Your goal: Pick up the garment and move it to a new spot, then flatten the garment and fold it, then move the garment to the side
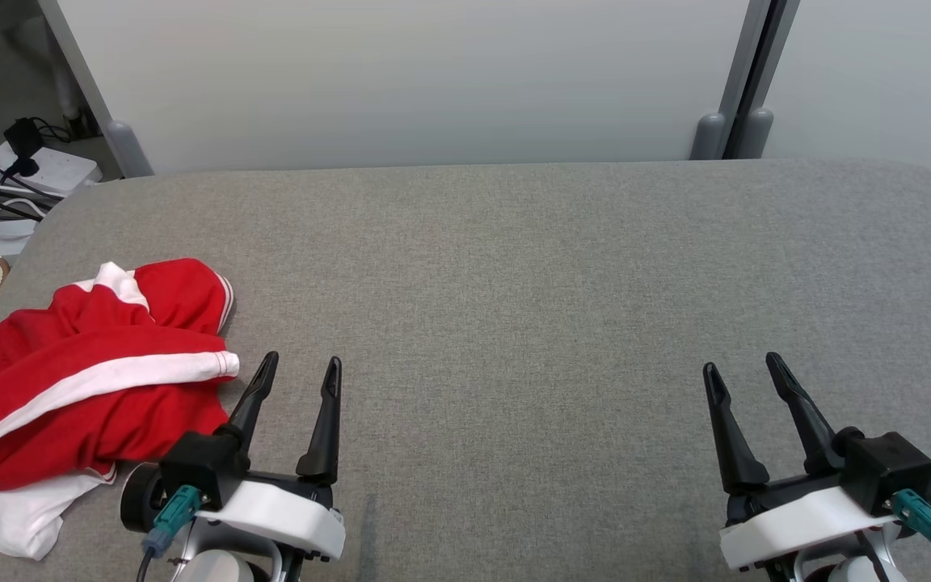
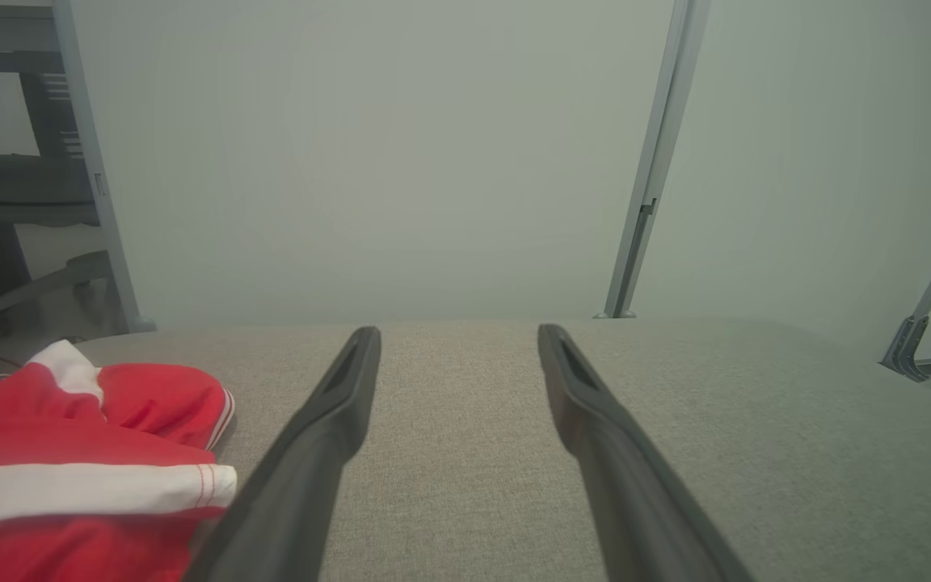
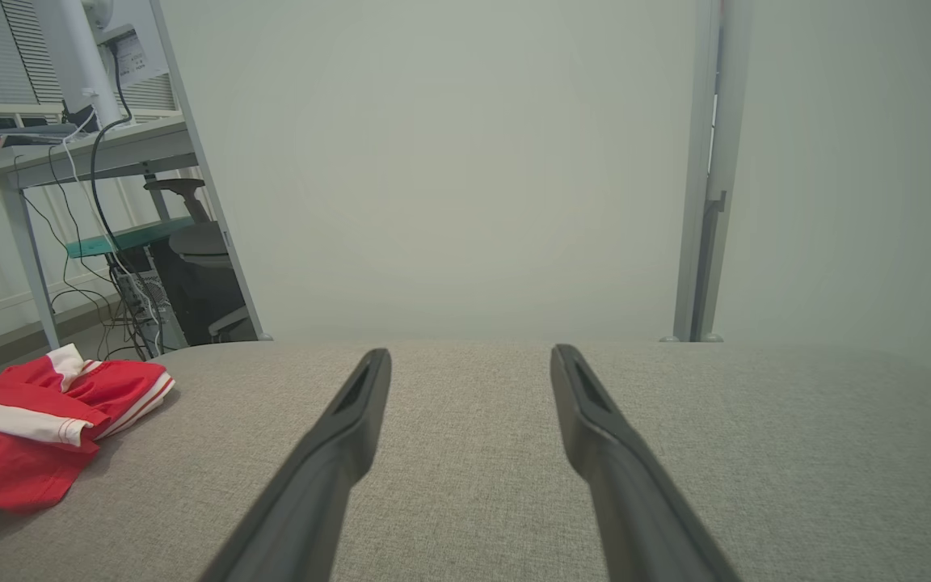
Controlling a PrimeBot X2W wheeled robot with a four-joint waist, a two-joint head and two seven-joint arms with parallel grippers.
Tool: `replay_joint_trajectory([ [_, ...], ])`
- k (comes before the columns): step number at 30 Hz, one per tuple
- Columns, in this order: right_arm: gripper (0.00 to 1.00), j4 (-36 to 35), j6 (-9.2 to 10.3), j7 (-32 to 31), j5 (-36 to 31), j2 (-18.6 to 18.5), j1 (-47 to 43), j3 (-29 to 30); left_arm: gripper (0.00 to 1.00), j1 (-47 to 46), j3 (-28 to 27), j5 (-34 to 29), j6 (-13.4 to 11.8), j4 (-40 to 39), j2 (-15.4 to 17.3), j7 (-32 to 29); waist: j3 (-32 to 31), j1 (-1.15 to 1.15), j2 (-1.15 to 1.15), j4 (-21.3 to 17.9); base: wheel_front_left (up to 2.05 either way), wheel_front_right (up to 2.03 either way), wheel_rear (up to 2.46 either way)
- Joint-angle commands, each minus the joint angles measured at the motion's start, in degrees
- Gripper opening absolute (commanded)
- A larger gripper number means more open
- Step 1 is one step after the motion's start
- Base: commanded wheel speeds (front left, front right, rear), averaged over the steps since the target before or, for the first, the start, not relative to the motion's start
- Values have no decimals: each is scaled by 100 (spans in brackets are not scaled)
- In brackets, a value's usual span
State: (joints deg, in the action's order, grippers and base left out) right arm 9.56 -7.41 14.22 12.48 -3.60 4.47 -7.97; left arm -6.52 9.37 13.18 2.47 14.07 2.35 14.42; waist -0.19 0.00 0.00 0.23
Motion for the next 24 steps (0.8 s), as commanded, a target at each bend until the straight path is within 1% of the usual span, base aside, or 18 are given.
replay_joint_trajectory([
  [1,100,-172,-8,78,-48,-12,237,-117,100,-368,-162,-19,-28,-115,53,58,3,0,0,2,0,0,0],
  [6,100,-180,-8,78,-48,-8,240,-102,100,-394,-144,-34,-35,-105,53,58,17,0,0,43,0,0,0],
  [13,100,-221,-8,78,16,-30,251,-177,100,-396,-189,-9,-100,-180,53,58,57,0,0,269,0,0,0],
  [15,100,-231,-8,78,21,-32,260,-204,100,-381,-214,-9,-116,-188,53,58,75,0,0,369,0,0,0],
  [24,100,-241,-8,78,76,-47,319,-318,100,-386,-256,-64,-208,-236,53,58,151,0,0,1097,0,0,0],
])
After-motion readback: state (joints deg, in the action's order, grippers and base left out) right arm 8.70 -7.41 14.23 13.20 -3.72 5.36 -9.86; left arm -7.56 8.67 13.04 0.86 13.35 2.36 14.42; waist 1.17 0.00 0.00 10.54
